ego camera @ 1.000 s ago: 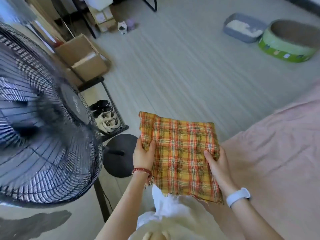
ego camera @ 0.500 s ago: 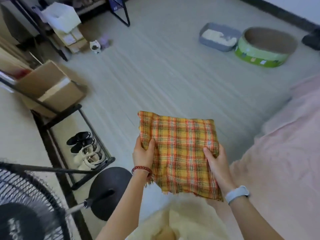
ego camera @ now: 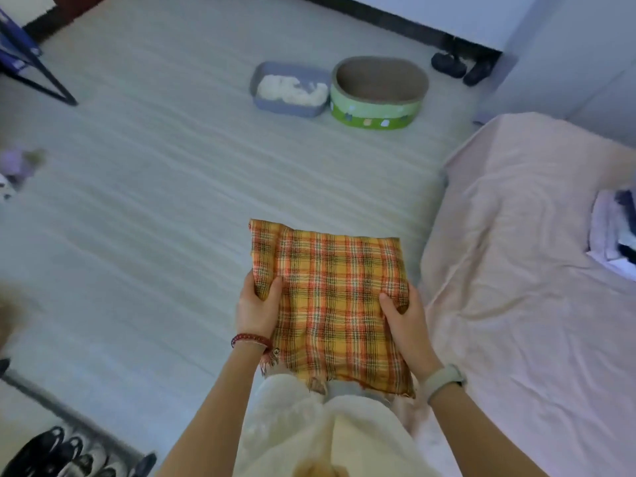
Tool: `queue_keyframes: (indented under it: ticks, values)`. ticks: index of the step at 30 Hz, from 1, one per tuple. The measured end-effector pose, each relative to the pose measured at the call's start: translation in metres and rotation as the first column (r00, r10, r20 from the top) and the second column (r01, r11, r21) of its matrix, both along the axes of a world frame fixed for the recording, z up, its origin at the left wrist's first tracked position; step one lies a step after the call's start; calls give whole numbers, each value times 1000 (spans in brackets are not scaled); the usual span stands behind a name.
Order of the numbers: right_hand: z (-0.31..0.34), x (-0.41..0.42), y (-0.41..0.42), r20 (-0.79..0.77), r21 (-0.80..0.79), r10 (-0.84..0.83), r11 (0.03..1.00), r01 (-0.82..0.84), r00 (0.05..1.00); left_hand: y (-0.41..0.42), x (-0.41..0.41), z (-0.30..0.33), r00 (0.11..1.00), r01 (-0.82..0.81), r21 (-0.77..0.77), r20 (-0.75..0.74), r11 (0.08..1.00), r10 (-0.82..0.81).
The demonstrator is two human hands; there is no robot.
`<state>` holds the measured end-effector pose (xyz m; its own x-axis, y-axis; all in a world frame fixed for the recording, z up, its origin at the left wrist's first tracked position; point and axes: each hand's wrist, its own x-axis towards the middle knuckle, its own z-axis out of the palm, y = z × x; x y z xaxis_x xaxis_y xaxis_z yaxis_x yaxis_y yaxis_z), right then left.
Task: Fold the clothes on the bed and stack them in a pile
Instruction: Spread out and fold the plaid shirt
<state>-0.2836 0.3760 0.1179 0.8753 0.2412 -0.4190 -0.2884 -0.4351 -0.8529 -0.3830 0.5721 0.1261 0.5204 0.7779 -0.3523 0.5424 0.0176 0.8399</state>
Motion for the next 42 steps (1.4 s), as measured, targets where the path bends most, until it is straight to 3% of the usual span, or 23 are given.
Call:
queue_keyframes:
  ticks: [8, 15, 22, 31, 36, 42]
  values:
    - [-2, 136, 14, 51, -35, -364, 930, 366, 930, 36, 203, -13, 932, 363, 9, 7, 932, -363]
    - [5, 224, -5, 54, -20, -647, 761, 649, 761, 16, 365, -2, 783, 622, 4, 32, 783, -622]
    - [-6, 296, -82, 35, -3, -842, 538, 843, 538, -85, 497, -6, 583, 812, -6, 66, 584, -810]
    - [14, 380, -226, 74, 17, -961, 268, 963, 266, -268, 633, 17, 358, 934, -33, 88, 356, -930]
    - [41, 438, -340, 156, 7, -945, 293, 956, 288, -367, 687, 29, 334, 943, -46, 173, 331, -927]
    - [70, 526, -495, 243, -175, -806, 511, 841, 540, -485, 716, 27, 504, 860, -218, 220, 461, -835]
